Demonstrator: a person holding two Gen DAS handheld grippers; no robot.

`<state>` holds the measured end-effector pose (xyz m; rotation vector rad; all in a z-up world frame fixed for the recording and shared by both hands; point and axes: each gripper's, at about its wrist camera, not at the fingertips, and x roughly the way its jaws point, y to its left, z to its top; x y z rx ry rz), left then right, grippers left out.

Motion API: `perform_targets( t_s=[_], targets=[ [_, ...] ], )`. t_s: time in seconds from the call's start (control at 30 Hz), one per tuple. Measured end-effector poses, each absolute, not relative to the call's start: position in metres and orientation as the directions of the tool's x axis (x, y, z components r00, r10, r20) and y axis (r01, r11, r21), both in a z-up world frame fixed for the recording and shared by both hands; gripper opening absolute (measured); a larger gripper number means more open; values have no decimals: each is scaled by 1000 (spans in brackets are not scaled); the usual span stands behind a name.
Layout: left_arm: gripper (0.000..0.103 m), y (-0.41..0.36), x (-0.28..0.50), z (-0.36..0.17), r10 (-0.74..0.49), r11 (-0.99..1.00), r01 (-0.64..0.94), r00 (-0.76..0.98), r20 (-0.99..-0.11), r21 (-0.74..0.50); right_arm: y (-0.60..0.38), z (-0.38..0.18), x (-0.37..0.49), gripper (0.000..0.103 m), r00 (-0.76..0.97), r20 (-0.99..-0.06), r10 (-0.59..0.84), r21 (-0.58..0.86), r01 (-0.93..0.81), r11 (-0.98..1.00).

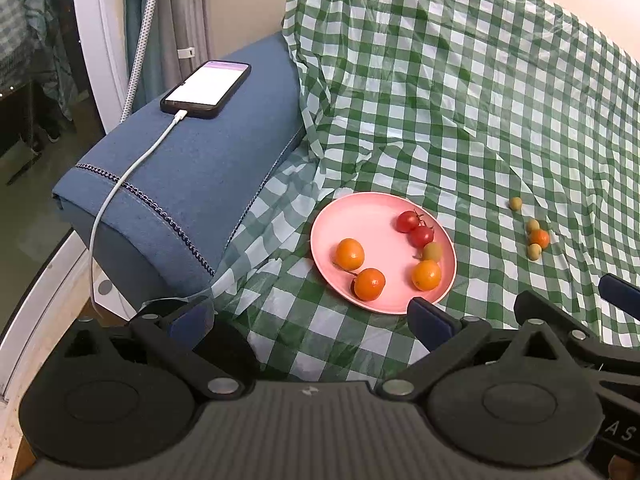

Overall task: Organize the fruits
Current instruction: 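Lift both tools away from the pink plate, then move the left tool to a small yellow fruit while the right tool approaches a tangerine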

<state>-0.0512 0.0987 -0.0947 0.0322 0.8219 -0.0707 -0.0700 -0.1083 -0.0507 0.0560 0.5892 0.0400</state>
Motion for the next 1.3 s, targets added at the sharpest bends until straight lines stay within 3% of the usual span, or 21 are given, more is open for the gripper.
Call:
perform_targets(
  t_s=[1.0,1.3],
  targets=[
    [103,88,-26,-119,-33,995,97,606,-794,32,-113,-81,-46,97,784,-615,83,140,5,990],
    [103,65,3,-130,0,992,106,560,-828,72,-181,-111,-19,97,777,-627,-62,160,206,965]
  ],
)
